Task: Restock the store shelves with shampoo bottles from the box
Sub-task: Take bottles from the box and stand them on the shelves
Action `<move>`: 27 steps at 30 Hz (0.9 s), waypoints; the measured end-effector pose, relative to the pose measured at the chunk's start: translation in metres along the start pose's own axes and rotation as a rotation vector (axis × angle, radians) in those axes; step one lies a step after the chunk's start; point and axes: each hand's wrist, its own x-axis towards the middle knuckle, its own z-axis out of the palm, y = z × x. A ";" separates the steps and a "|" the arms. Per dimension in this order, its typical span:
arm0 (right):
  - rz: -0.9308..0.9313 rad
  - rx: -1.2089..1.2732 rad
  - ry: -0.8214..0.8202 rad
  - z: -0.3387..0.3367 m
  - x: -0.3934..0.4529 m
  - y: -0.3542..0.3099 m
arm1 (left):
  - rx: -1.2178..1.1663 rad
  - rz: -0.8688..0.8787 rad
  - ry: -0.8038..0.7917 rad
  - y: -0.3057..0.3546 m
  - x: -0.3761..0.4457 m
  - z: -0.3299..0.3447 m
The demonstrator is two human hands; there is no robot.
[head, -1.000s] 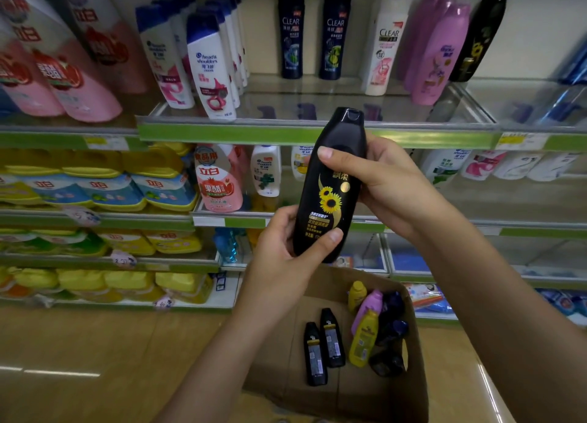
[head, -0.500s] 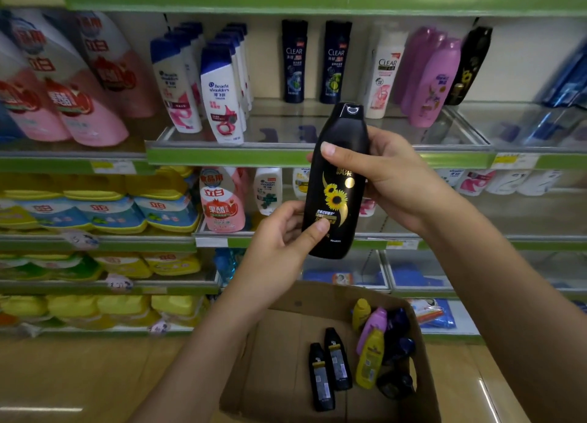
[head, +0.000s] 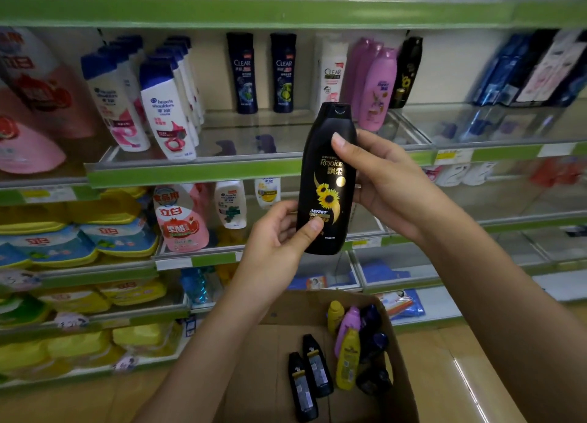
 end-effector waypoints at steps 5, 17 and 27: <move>-0.018 0.002 0.006 -0.037 0.000 -0.003 | -0.017 -0.015 -0.024 0.000 0.016 0.032; -0.056 0.001 0.000 -0.192 0.042 -0.024 | 0.013 -0.042 0.045 -0.003 0.113 0.168; -0.108 -0.031 -0.065 -0.285 0.106 -0.041 | 0.079 -0.018 0.105 -0.002 0.202 0.238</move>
